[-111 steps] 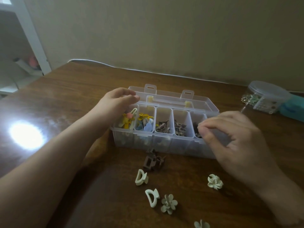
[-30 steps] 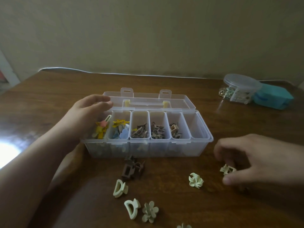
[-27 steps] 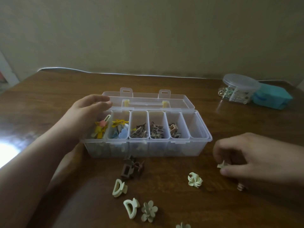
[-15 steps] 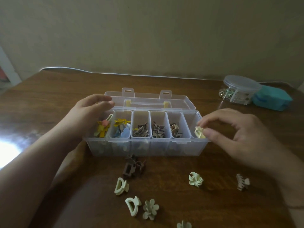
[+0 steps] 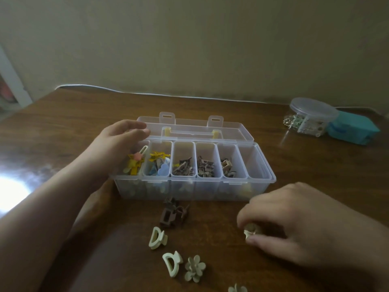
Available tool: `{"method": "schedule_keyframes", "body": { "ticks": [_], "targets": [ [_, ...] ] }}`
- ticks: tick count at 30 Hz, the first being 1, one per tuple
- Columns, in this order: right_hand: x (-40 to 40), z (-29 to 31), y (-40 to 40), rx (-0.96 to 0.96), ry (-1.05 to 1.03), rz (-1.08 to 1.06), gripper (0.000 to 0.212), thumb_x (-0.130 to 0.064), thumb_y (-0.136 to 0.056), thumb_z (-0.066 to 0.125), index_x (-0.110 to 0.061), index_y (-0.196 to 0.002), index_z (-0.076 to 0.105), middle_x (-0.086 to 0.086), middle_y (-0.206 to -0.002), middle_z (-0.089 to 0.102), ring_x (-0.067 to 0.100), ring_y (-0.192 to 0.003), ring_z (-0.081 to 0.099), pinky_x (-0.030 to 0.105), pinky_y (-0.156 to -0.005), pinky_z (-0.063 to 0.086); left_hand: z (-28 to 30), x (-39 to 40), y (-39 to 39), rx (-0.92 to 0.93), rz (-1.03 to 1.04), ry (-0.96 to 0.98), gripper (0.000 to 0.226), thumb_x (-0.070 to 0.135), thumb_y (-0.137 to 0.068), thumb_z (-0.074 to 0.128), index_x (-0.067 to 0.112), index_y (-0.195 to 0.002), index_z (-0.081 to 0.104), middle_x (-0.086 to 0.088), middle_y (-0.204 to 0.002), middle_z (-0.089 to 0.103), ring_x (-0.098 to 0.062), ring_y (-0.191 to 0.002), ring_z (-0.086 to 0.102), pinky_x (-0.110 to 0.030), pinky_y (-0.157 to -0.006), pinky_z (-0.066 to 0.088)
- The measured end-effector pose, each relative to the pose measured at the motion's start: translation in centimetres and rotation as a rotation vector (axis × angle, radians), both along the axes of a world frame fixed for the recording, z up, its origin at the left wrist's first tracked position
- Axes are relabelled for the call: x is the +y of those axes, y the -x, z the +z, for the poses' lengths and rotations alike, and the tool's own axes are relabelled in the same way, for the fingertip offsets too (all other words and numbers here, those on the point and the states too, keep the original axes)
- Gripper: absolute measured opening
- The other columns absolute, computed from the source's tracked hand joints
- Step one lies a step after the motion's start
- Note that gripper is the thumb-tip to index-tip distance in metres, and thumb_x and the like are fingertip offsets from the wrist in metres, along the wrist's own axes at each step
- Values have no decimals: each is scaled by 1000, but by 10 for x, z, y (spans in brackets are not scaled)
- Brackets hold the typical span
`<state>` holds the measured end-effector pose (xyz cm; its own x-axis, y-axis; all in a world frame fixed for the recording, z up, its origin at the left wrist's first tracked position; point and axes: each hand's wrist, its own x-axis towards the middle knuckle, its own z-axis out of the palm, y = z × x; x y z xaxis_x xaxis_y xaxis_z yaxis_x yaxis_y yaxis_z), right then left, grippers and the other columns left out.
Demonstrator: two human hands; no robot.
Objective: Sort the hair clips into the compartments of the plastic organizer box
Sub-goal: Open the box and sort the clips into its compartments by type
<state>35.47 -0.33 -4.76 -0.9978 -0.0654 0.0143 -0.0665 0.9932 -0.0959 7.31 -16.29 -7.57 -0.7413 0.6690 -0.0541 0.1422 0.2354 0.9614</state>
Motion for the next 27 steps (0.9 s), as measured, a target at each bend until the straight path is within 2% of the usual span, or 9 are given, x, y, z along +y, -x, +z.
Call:
{"method": "schedule_keyframes", "body": {
  "ticks": [3, 6, 12, 14, 16, 19, 20, 23, 27],
  "targets": [
    [5, 7, 1, 416, 263, 4, 21, -37, -84, 66, -30, -104, 67, -24, -94, 62, -6, -83, 60, 12, -70, 45, 1, 0, -1, -2, 6, 0, 55, 45, -67, 66, 28, -119, 66, -7, -114, 71, -27, -109, 67, -49, -99, 51],
    [11, 6, 4, 695, 317, -215, 23, -37, -85, 64, -32, -107, 63, -18, -99, 64, 4, -87, 62, 25, -62, 51, 0, 1, 0, 2, 2, -4, 54, 45, -67, 66, 29, -119, 66, -7, -114, 72, -26, -109, 67, -49, -99, 51],
    [27, 2, 7, 477, 169, -381, 29, -60, -83, 47, -46, -104, 61, -37, -107, 54, -8, -107, 52, 23, -85, 45, 0, -1, 0, 10, -11, 16, 51, 43, -71, 68, 28, -120, 65, -6, -116, 71, -26, -109, 67, -52, -99, 50],
    [31, 13, -4, 535, 267, -402, 22, -61, -83, 51, -46, -94, 63, -30, -98, 63, -4, -98, 60, 20, -76, 49, 1, 0, 0, 6, -6, 11, 49, 43, -71, 68, 29, -119, 66, -6, -115, 71, -27, -109, 67, -53, -99, 50],
    [40, 23, -22, 555, 345, -486, 30, -69, -79, 55, -41, -83, 65, -13, -81, 67, 11, -74, 64, 34, -60, 54, 1, 0, 1, 5, 3, 4, 52, 45, -68, 67, 29, -117, 67, -7, -114, 72, -28, -108, 67, -54, -100, 50],
    [53, 21, -43, 161, 229, -638, 56, -93, -58, 47, -48, -89, 59, -16, -79, 65, 9, -64, 63, 39, -50, 54, 0, 1, 0, -1, 14, -9, 59, 46, -60, 72, 29, -116, 68, -8, -113, 72, -28, -108, 68, -55, -101, 49],
    [53, 17, -44, -47, 194, -684, 56, -95, -53, 46, -56, -93, 52, -22, -81, 65, 3, -67, 63, 33, -53, 55, -1, 1, 1, -1, 18, -9, 63, 48, -56, 73, 29, -115, 68, -8, -112, 73, -27, -108, 68, -55, -101, 49],
    [46, 8, -36, -430, 289, -712, 47, -77, -57, 66, -66, -92, 37, -25, -81, 68, 0, -72, 67, 30, -64, 58, -1, 1, 2, 5, 14, -3, 60, 46, -58, 73, 30, -115, 69, -7, -113, 73, -28, -108, 68, -55, -100, 49],
    [36, 8, -25, -492, 509, -595, 33, -42, -78, 75, -55, -86, 46, -7, -86, 72, 11, -65, 71, 33, -65, 59, 1, 1, 0, 1, 26, -8, 51, 42, -67, 66, 28, -116, 68, -6, -114, 72, -27, -108, 68, -51, -100, 50]
  ]
}}
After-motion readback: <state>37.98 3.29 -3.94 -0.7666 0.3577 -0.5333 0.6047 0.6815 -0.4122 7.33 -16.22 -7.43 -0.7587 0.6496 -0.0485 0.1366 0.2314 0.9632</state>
